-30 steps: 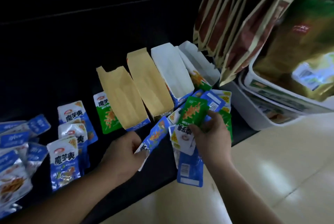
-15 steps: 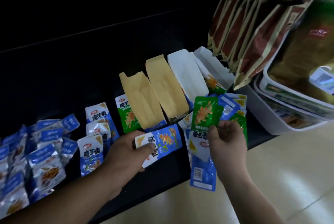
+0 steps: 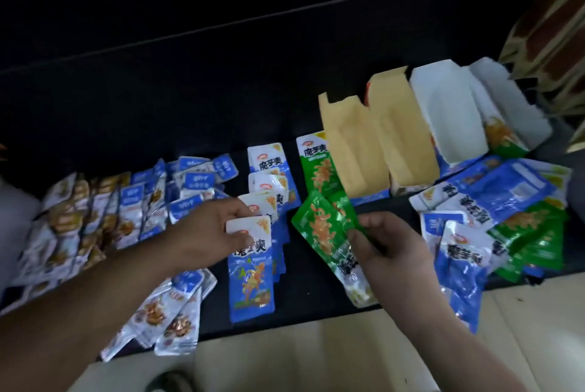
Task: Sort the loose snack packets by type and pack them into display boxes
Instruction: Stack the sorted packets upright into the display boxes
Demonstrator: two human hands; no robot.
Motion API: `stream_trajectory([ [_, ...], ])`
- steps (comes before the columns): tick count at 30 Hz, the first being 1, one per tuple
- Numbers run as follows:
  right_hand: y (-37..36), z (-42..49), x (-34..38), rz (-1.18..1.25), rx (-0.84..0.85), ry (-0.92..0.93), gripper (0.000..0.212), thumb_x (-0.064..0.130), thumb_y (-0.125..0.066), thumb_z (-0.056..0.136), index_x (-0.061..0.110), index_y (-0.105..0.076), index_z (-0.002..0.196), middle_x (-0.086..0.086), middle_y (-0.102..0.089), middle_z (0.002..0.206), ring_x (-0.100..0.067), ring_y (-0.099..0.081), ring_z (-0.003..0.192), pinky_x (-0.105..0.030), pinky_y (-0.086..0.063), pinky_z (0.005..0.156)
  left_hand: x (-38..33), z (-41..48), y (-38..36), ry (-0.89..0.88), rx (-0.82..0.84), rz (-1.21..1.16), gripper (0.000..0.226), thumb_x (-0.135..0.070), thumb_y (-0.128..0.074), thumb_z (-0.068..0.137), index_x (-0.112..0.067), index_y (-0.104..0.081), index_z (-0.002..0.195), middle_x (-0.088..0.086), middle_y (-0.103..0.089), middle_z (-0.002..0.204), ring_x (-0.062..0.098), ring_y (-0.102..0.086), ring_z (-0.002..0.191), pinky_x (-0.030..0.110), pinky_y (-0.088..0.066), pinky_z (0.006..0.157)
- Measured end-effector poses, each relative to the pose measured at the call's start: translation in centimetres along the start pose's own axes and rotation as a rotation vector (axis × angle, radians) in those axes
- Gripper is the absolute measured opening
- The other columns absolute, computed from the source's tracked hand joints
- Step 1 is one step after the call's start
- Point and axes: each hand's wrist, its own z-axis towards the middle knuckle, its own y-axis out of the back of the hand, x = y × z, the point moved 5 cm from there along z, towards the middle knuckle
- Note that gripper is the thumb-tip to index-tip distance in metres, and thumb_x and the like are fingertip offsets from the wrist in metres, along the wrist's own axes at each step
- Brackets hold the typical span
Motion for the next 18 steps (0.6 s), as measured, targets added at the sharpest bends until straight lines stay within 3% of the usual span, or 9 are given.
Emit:
stream_trajectory([
  [2, -1.4, 0.0, 0.0, 0.02, 0.009, -0.039, 0.009, 0.013, -0.074, 0.093, 0.022, -0.07, 0.094, 0.004, -0.077, 0.081, -0.016, -0.071, 0.075, -0.039, -0.057, 0.072, 1.8, 0.6, -0.8, -0.005, -0.052, 0.039, 0.02, -0.019, -0.08, 0.089, -0.034, -0.067, 0.09, -0.015, -0.069, 0.089, 0.002, -0.065, 0.077, 0.024, -0.048, 0.07],
  [5, -2.6, 0.0, -0.3, 0.074, 0.027, -0.109, 0.007, 0.016, -0.075, 0.092, 0.022, -0.072, 0.095, 0.001, -0.077, 0.081, -0.023, -0.07, 0.073, -0.041, -0.056, 0.065, 2.6, 1.2, -1.8, -0.08, -0.202, 0.107, 0.016, -0.022, -0.081, 0.086, -0.031, -0.07, 0.093, -0.017, -0.064, 0.088, 0.0, -0.059, 0.074, 0.029, -0.047, 0.072],
  [9, -3.1, 0.0, -0.1, 0.094, 0.07, -0.117, 0.014, 0.008, -0.076, 0.091, 0.02, -0.072, 0.096, -0.001, -0.079, 0.085, -0.018, -0.071, 0.072, -0.032, -0.053, 0.061, 1.5, 1.1, -1.9, -0.208, -0.426, 0.345, 0.048, -0.018, -0.077, 0.081, -0.021, -0.068, 0.127, -0.002, -0.059, 0.123, 0.024, -0.06, 0.111, 0.041, -0.057, 0.089],
  [11, -2.9, 0.3, 0.2, 0.065, 0.115, -0.092, 0.021, 0.001, -0.074, 0.09, 0.021, -0.071, 0.097, 0.001, -0.079, 0.087, -0.009, -0.07, 0.07, -0.029, -0.05, 0.064, -0.8, 0.1, -1.2, -0.362, -0.502, 0.243, 0.053, -0.018, -0.067, 0.083, -0.021, -0.062, 0.136, -0.005, -0.054, 0.134, 0.019, -0.053, 0.124, 0.034, -0.05, 0.1],
  [12, -2.8, 0.4, 0.5, 0.05, 0.144, -0.079, 0.024, -0.001, -0.073, 0.09, 0.022, -0.071, 0.097, 0.002, -0.08, 0.089, -0.008, -0.071, 0.074, -0.029, -0.051, 0.067, -2.3, -0.4, -1.0, -0.399, -0.45, 0.156, 0.057, -0.023, -0.066, 0.085, -0.025, -0.058, 0.141, -0.013, -0.049, 0.14, 0.011, -0.047, 0.131, 0.025, -0.042, 0.106],
  [14, -2.4, 0.7, 1.2, 0.037, 0.226, -0.04, 0.03, -0.006, -0.072, 0.089, 0.022, -0.072, 0.099, 0.001, -0.08, 0.094, -0.014, -0.075, 0.088, -0.034, -0.056, 0.078, -5.5, -0.9, -2.0, -0.383, -0.17, -0.003, 0.073, -0.036, -0.077, 0.086, -0.043, -0.043, 0.151, -0.028, -0.038, 0.15, -0.008, -0.037, 0.138, 0.013, -0.031, 0.11],
  [16, -2.2, 0.8, 2.1, 0.059, 0.33, -0.007, 0.03, -0.01, -0.07, 0.089, 0.018, -0.073, 0.102, -0.003, -0.08, 0.097, -0.02, -0.076, 0.094, -0.04, -0.059, 0.086, -7.3, -1.1, -3.4, -0.293, 0.022, -0.147, 0.089, -0.033, -0.088, 0.079, -0.057, -0.037, 0.148, -0.031, -0.046, 0.145, -0.014, -0.048, 0.128, 0.014, -0.045, 0.105],
  [18, -2.2, 0.8, 2.5, 0.013, 0.374, 0.034, 0.029, -0.009, -0.072, 0.088, 0.016, -0.074, 0.101, -0.002, -0.08, 0.094, -0.019, -0.076, 0.091, -0.039, -0.06, 0.085, -7.6, -0.9, -3.7, -0.243, 0.009, -0.223, 0.077, -0.024, -0.09, 0.077, -0.053, -0.052, 0.138, -0.025, -0.062, 0.128, -0.014, -0.059, 0.113, 0.013, -0.053, 0.093],
])
